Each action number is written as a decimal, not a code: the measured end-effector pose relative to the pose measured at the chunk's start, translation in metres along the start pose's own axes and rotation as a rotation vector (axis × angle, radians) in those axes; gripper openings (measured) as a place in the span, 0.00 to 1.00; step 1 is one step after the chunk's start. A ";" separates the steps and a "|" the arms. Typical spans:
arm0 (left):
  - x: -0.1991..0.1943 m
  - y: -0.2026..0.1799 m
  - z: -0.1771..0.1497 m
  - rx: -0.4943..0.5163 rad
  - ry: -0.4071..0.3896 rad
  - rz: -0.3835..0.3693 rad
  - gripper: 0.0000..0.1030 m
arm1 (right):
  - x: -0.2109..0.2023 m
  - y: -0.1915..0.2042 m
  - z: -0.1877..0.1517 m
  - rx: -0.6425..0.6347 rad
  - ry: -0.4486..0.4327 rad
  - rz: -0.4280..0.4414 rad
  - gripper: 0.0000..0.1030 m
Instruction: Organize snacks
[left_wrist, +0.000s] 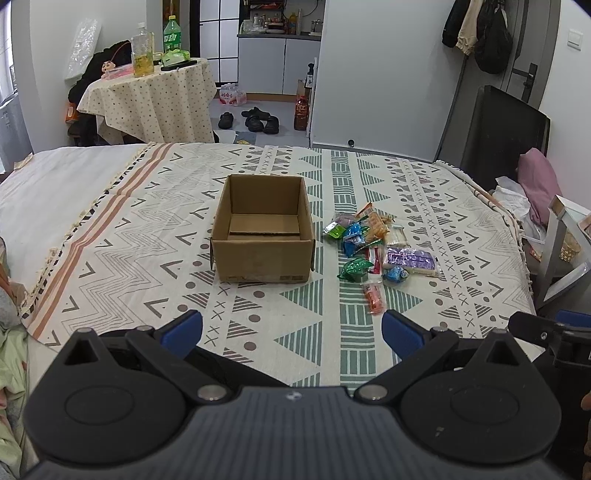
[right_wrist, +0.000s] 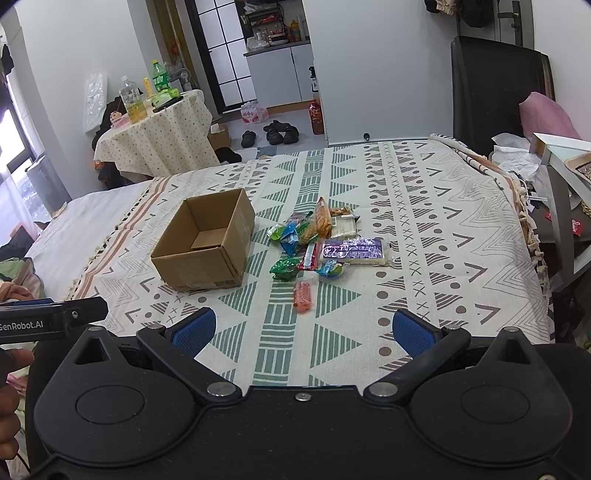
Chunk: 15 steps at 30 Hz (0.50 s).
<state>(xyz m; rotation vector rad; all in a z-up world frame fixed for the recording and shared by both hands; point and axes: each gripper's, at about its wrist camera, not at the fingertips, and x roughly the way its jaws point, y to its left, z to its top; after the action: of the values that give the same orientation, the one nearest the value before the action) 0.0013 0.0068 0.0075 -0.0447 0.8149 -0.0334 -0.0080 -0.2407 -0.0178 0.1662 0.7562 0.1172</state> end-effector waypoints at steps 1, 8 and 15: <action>0.001 0.000 0.000 -0.003 0.001 0.000 1.00 | 0.000 0.001 0.001 -0.002 0.002 0.000 1.00; 0.015 -0.004 0.004 -0.011 0.010 -0.015 1.00 | 0.011 -0.002 0.005 -0.001 0.021 -0.001 1.00; 0.032 -0.011 0.009 -0.017 0.020 -0.024 1.00 | 0.027 -0.014 0.010 0.015 0.033 0.001 1.00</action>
<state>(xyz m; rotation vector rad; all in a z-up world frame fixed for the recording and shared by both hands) 0.0299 -0.0055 -0.0087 -0.0709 0.8349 -0.0499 0.0185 -0.2507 -0.0316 0.1796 0.7898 0.1154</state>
